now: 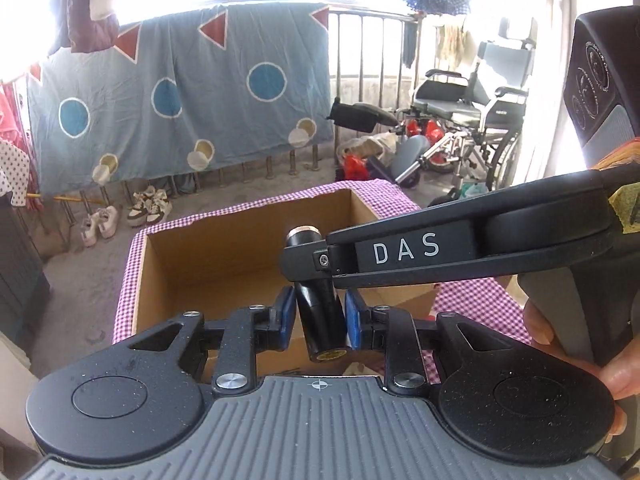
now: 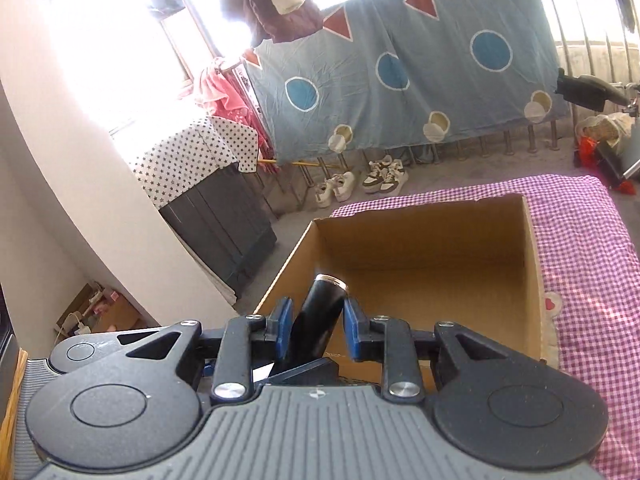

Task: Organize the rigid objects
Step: 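Carry the black cylinder into the cardboard box and open the right gripper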

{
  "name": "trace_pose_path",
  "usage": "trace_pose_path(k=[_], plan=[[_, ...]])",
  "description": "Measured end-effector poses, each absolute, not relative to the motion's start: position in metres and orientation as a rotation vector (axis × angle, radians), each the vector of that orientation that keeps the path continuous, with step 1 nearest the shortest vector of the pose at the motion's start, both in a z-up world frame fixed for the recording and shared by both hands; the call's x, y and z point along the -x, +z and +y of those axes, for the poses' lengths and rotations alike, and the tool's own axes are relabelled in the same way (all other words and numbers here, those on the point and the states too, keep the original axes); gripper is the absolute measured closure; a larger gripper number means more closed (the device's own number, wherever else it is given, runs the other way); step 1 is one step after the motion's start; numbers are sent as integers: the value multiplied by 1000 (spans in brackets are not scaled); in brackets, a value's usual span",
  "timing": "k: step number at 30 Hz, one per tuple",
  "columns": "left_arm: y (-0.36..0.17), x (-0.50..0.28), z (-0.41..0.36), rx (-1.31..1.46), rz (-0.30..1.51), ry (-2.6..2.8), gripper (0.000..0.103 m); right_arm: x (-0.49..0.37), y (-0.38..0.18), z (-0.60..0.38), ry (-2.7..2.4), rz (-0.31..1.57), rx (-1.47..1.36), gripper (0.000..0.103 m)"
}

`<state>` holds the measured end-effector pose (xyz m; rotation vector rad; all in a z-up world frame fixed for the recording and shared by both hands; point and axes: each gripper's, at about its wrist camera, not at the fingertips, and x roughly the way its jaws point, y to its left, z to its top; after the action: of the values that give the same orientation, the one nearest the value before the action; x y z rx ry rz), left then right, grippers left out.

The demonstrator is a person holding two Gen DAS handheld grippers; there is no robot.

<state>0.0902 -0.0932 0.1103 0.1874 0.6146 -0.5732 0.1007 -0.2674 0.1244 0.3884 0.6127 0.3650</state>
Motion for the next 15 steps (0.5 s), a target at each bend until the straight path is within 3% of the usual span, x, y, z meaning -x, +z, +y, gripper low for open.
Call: trace_pose_path(k=[7, 15], plan=[[91, -189, -84, -130, 808, -474, 78, -239, 111, -255, 465, 858, -510, 76], [46, -259, -85, -186, 983, -356, 79, -334, 44, -243, 452, 1091, -557, 79]])
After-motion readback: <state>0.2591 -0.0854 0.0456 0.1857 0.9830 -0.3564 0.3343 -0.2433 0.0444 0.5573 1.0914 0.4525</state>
